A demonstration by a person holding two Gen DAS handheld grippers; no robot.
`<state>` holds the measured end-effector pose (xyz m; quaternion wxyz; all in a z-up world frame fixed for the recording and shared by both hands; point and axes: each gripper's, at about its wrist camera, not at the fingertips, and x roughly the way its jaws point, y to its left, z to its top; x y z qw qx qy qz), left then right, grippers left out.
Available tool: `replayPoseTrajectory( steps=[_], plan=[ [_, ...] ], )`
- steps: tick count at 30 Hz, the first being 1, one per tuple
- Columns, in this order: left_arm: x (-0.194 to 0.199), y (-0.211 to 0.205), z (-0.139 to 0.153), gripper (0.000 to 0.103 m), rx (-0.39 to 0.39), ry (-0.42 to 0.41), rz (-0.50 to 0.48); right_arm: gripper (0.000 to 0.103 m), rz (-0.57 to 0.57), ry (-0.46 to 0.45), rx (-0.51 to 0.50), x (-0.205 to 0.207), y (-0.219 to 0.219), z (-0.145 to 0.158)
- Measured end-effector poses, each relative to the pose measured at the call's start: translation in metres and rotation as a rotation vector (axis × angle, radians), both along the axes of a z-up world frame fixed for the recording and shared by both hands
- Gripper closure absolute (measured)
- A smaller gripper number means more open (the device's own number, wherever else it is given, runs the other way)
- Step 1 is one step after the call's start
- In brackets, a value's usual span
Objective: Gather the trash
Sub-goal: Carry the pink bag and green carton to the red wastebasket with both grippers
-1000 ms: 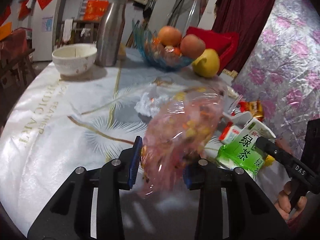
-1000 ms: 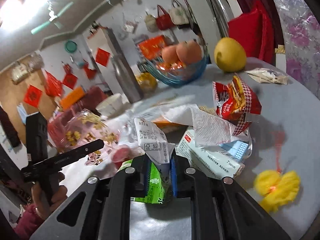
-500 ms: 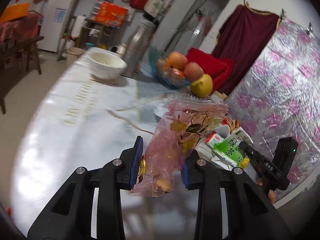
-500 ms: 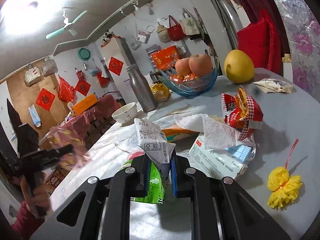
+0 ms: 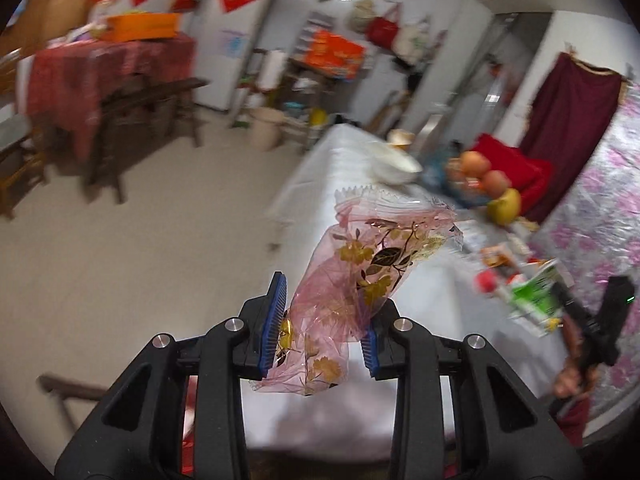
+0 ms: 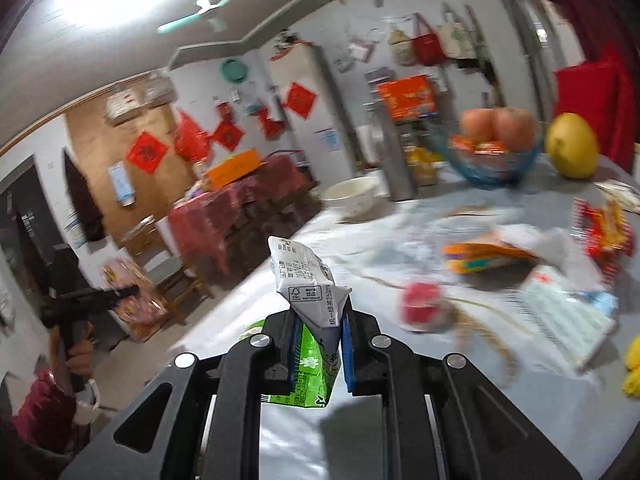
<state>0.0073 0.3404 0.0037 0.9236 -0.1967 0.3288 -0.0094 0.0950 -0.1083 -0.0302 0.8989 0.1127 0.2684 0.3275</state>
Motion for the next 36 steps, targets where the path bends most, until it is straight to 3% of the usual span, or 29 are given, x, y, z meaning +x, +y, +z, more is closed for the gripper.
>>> replayPoseTrajectory(
  steps=[6,12,14,16,18,22,27,30,36],
  plan=[
    [-0.058,0.073,-0.055,0.069,-0.059,0.101,0.138,0.086,0.164,0.052,-0.013,-0.007,0.075,0.014],
    [-0.073,0.113,-0.143,0.068,-0.092,0.28,0.194,0.086,0.284,0.061,-0.071,-0.028,0.144,0.022],
    [-0.073,0.115,-0.168,0.06,-0.097,0.338,0.195,0.086,0.318,0.073,-0.087,-0.032,0.164,0.022],
    [-0.07,0.113,-0.195,0.037,-0.122,0.413,0.194,0.086,0.355,0.093,-0.102,-0.036,0.185,0.02],
    [-0.068,0.113,-0.212,0.03,-0.134,0.462,0.21,0.086,0.394,0.114,-0.117,-0.039,0.206,0.018],
    [-0.072,0.119,-0.21,0.024,-0.106,0.452,0.231,0.086,0.455,0.132,-0.151,-0.044,0.237,0.014],
    [-0.084,0.136,-0.176,0.011,0.052,0.398,0.337,0.086,0.538,0.155,-0.195,-0.054,0.279,0.004],
    [-0.092,0.151,-0.152,0.01,0.113,0.358,0.406,0.086,0.585,0.177,-0.222,-0.06,0.306,-0.004],
    [-0.111,0.183,-0.13,0.007,0.108,0.306,0.489,0.086,0.662,0.211,-0.282,-0.068,0.355,-0.021]
  ],
)
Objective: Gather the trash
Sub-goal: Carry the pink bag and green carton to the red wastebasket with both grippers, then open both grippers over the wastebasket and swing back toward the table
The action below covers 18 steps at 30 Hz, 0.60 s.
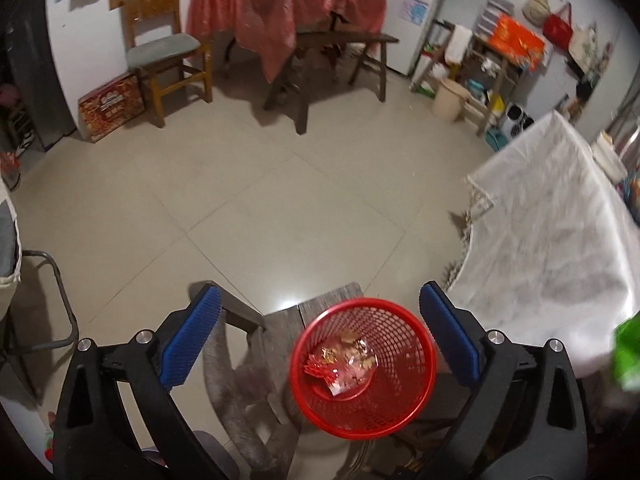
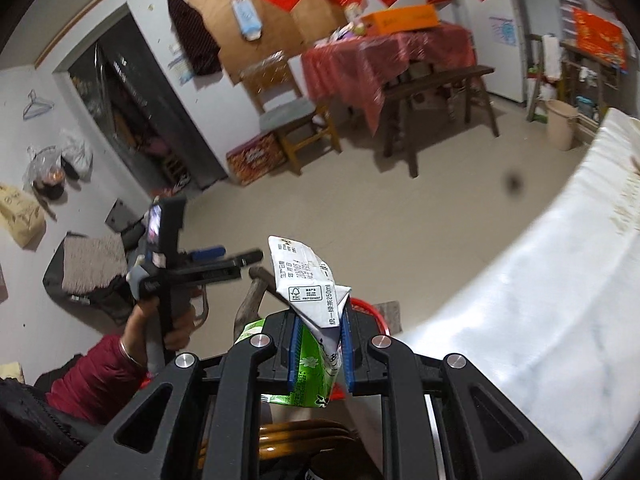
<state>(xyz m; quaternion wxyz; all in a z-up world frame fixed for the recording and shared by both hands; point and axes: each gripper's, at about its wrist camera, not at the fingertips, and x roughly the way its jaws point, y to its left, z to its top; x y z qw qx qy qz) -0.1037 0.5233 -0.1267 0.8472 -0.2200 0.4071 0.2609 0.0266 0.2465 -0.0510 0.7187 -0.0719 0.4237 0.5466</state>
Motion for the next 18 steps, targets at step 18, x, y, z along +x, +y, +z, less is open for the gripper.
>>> replayPoseTrajectory(
  steps=[18],
  plan=[
    [0.0,-0.006,0.02,0.007,0.059,-0.021,0.018,0.057,-0.022,-0.007,0.008,0.009,0.013,-0.007]
  ],
)
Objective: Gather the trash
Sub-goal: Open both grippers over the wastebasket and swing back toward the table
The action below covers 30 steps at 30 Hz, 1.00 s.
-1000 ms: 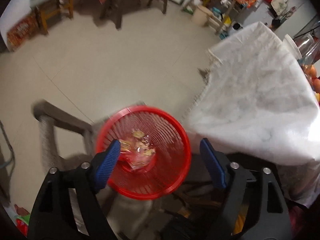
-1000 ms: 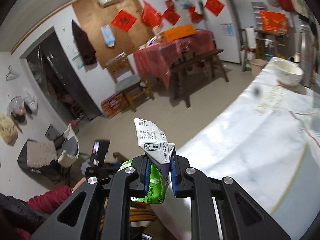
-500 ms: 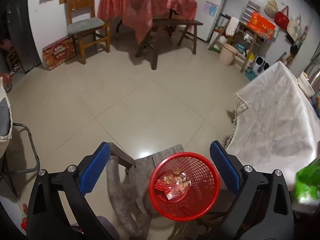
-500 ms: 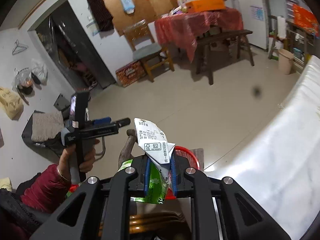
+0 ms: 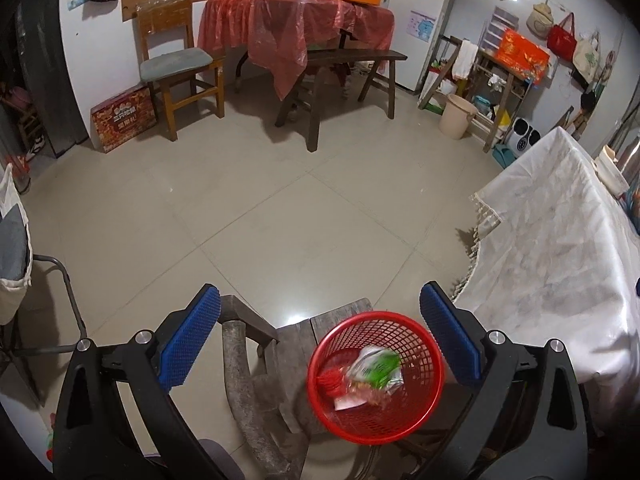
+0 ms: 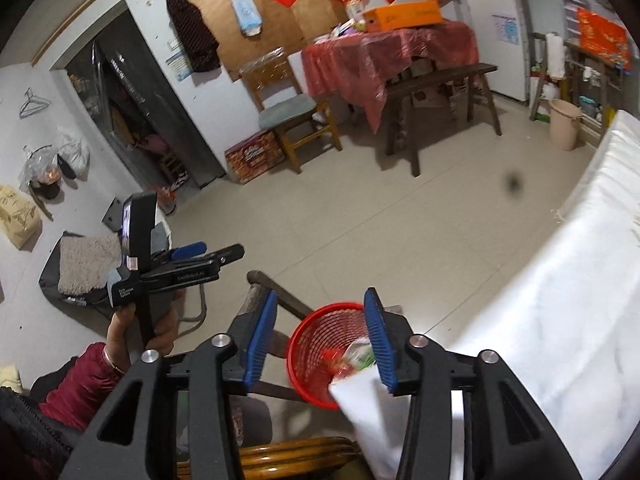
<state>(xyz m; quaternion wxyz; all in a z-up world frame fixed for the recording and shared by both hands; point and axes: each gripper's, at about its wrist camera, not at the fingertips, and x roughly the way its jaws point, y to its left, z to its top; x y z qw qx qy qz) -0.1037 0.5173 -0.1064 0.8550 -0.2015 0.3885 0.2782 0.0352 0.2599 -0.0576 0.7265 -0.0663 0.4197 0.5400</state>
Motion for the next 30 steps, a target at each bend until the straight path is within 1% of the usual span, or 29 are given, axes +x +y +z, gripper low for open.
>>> replayPoseTrajectory(
  steps=[6,10,15,16,17,20,24,26,28,30],
  plan=[
    [0.008,-0.018,0.008,0.007,0.018,-0.006,-0.033,0.056,-0.058,-0.025,0.029,0.007,-0.032,0.01],
    [0.013,-0.031,0.016,0.007,0.035,-0.021,-0.062,0.05,-0.121,-0.048,0.061,0.016,-0.061,0.019],
    [0.02,-0.05,0.03,0.007,0.067,-0.034,-0.095,0.047,-0.203,-0.08,0.107,0.027,-0.101,0.033],
    [0.022,-0.055,0.034,0.007,0.075,-0.039,-0.106,0.045,-0.216,-0.085,0.114,0.029,-0.108,0.034],
    [0.024,-0.06,0.036,0.007,0.081,-0.042,-0.117,0.043,-0.239,-0.094,0.126,0.031,-0.119,0.037],
    [0.03,-0.078,0.046,0.007,0.102,-0.053,-0.153,0.04,-0.293,-0.125,0.151,0.036,-0.147,0.042],
    [0.041,-0.107,0.058,0.007,0.137,-0.07,-0.21,0.037,-0.388,-0.17,0.194,0.043,-0.196,0.051],
    [0.049,-0.125,0.063,0.007,0.15,-0.075,-0.249,0.032,-0.441,-0.194,0.209,0.046,-0.219,0.053],
    [0.058,-0.145,0.068,0.007,0.155,-0.085,-0.287,0.03,-0.511,-0.234,0.214,0.049,-0.248,0.054],
    [0.066,-0.164,0.071,0.007,0.154,-0.094,-0.326,0.029,-0.562,-0.255,0.214,0.051,-0.272,0.051]
  ],
)
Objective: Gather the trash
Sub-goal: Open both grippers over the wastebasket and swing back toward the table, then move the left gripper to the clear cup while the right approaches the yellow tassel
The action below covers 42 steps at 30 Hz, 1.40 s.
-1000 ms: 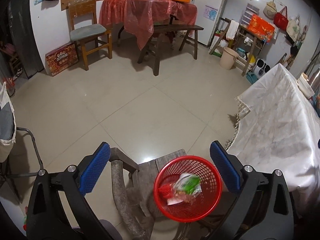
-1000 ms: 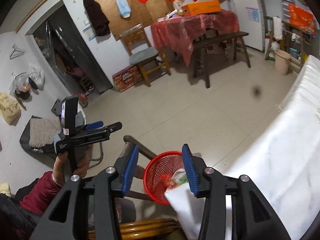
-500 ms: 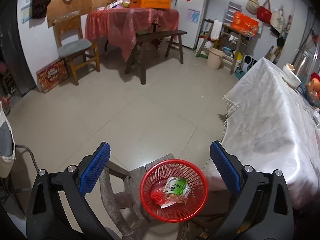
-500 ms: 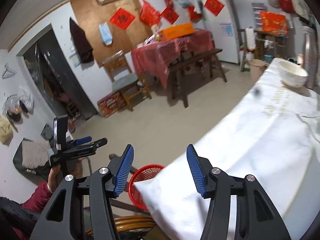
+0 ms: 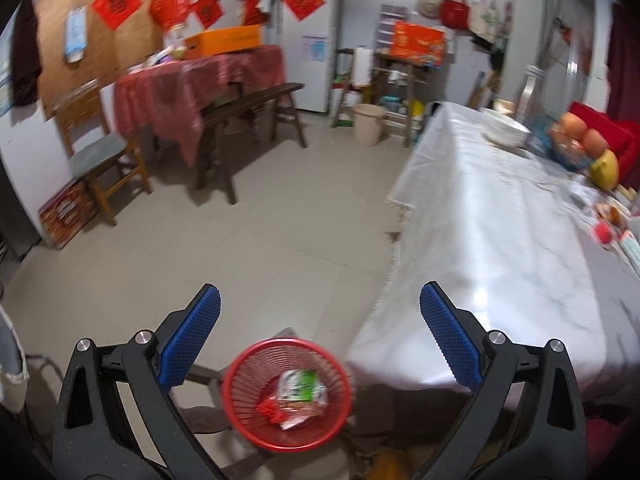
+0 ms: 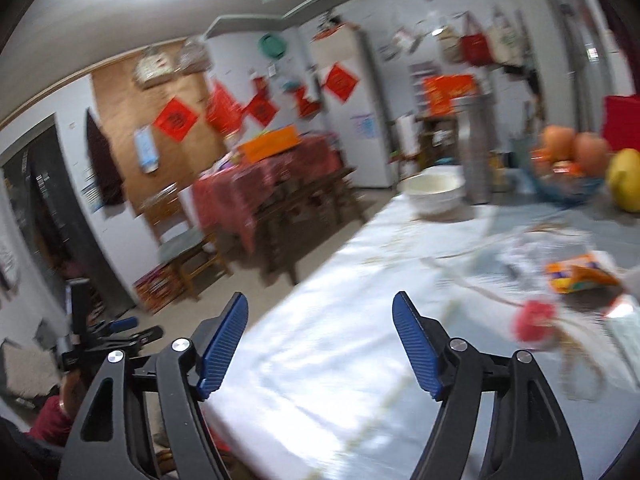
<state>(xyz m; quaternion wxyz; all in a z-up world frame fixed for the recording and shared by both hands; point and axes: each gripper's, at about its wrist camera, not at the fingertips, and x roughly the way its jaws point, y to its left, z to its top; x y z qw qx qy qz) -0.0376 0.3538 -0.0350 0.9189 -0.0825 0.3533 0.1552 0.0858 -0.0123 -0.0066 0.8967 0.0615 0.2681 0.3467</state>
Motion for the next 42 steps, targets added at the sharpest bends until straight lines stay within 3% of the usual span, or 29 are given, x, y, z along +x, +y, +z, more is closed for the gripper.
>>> replayPoseTrajectory(
  steps=[11,19,27,29,33,42],
  plan=[
    [0.07,-0.126,0.007,0.007,-0.024,-0.012,-0.249,0.02,-0.262,0.022,-0.007,0.02,-0.119,-0.028],
    [0.123,-0.217,0.008,0.007,0.014,-0.004,-0.414,0.014,-0.437,0.004,-0.04,0.022,-0.188,-0.047],
    [0.169,-0.283,-0.004,0.007,0.014,0.05,-0.506,0.012,-0.601,0.0,-0.109,0.024,-0.245,-0.065],
    [0.181,-0.296,-0.008,0.007,0.006,0.069,-0.522,0.007,-0.625,0.002,-0.102,0.024,-0.254,-0.068],
    [0.205,-0.321,-0.014,0.007,-0.001,0.095,-0.549,0.007,-0.627,0.038,-0.009,0.024,-0.275,-0.073],
    [0.257,-0.365,-0.022,0.007,-0.01,0.118,-0.538,0.006,-0.613,0.074,0.069,0.024,-0.284,-0.073]
  ],
)
